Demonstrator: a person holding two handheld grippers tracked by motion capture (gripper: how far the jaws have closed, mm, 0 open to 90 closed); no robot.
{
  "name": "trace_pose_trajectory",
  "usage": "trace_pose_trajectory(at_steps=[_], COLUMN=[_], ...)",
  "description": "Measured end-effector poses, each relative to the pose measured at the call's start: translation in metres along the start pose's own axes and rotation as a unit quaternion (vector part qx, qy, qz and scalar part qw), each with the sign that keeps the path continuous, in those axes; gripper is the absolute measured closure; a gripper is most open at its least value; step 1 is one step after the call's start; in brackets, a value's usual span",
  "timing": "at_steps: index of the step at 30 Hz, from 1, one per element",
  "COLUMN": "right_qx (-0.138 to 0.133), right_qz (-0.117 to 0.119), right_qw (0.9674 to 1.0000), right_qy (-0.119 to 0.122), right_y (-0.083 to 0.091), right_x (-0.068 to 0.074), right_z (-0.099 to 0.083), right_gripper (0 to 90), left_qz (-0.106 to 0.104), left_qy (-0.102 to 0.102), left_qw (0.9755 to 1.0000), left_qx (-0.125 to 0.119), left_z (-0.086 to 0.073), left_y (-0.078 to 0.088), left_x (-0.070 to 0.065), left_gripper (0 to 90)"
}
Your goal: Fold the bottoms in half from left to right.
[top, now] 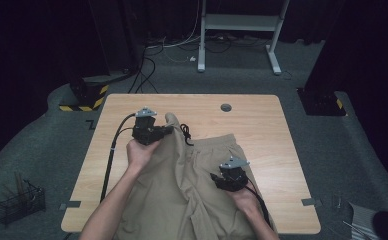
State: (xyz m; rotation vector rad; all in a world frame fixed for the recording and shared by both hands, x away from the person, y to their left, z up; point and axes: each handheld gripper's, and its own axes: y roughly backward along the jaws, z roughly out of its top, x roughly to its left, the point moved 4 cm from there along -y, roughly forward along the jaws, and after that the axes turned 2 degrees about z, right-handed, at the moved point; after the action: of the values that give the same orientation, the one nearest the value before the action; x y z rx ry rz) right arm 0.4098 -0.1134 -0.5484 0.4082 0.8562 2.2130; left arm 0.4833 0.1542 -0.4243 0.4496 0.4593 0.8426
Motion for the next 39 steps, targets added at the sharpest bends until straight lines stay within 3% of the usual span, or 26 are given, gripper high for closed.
trace_pose_trajectory(at_steps=[7,14,19,23,25,26,29,31,33,39], right_qx=[-0.007,-0.006,-0.007,-0.003,-0.015,-0.019,-0.012,0.001,0.0,-0.004], right_qz=[-0.016,-0.025,-0.025,-0.02,-0.001,0.021,0.047,0.051,0.038,0.033], right_qw=[0.9998,0.9996,0.9996,0.9998,0.9998,0.9994,0.9983,0.998,0.998,0.9978], right_qy=[0.003,0.007,0.007,-0.001,0.009,0.02,0.031,0.038,0.05,0.058], right_y=[-0.002,-0.006,-0.007,-0.006,-0.002,-0.003,-0.013,-0.022,-0.029,-0.044], right_x=[0.003,0.006,0.007,0.008,0.018,0.028,0.041,0.047,0.052,0.056], right_z=[0.0,0.002,0.004,0.006,0.011,0.016,0.02,0.02,0.021,0.034], right_gripper=[51.3,51.2,51.1,49.9,49.5,48.5,47.3,46.8,47.9,50.4], left_qz=[-0.016,-0.03,-0.04,-0.043,-0.044,-0.045,-0.044,-0.043,-0.041,-0.034], left_qy=[-0.006,0.004,-0.009,-0.014,-0.017,-0.016,-0.019,-0.016,-0.018,-0.02], left_qw=[0.9998,0.9995,0.9991,0.999,0.9989,0.9989,0.9989,0.9989,0.999,0.9992], left_qx=[-0.006,-0.01,-0.006,-0.002,0.001,0.002,0.002,0.001,0.001,-0.001], left_z=[0.001,0.004,0.007,0.008,0.009,0.009,0.009,0.01,0.01,0.016], left_y=[-0.008,-0.017,-0.025,-0.03,-0.034,-0.036,-0.036,-0.036,-0.036,-0.035], left_x=[-0.013,-0.019,-0.031,-0.035,-0.037,-0.039,-0.039,-0.038,-0.036,-0.032], left_gripper=[85.7,85.7,85.7,85.7,85.7,85.7,85.7,85.7,85.7,85.9])
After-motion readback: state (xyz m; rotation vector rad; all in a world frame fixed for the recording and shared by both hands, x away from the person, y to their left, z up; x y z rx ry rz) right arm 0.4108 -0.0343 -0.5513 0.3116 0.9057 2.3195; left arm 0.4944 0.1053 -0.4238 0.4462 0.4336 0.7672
